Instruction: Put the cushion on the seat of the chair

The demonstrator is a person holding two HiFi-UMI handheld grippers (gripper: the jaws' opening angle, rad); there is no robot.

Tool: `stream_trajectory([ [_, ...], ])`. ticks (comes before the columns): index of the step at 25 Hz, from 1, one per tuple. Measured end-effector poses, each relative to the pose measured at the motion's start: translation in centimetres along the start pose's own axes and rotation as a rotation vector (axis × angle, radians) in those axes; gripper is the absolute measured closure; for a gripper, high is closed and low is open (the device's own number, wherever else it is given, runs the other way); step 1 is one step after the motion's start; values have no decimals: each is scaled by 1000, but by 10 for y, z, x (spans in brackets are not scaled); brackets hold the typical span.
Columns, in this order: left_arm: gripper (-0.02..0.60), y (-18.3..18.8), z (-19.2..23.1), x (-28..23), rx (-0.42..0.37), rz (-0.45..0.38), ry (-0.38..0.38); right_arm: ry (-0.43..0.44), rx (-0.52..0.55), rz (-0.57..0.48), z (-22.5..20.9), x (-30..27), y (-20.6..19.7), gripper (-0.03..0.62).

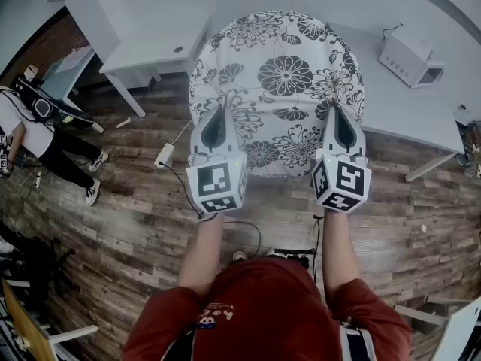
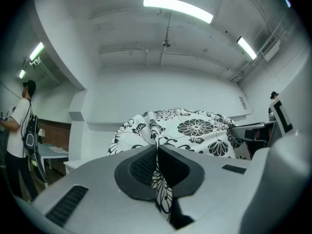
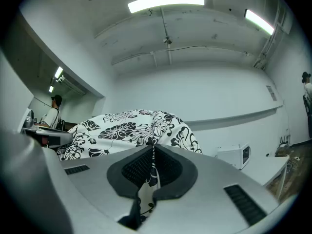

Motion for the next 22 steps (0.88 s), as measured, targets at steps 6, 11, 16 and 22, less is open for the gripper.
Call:
stream_trajectory([
  [6,552,-4,0,-1,-8,-11,5,-2,0,-20,0,-1,-2,562],
  [11,552,-5,0,2,-7,-3,15,-2,14,-23,1,0,-1,562],
  [16,552,-2,-1,1,-16,-13,11,2,9,-26,0,-1,-1,562],
  [22,552,0,-3,-1,-36,1,8,-3,9,-12,-1,-4,-2,562],
])
Point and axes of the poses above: the fingertips, and each gripper's own axes: x backward along the fingers, z to its left, y out of its top, the point moved 7 cm from there along x, backward along the fingers, and after that the axes turned 9 degrees about -z, right-handed, at the moved point
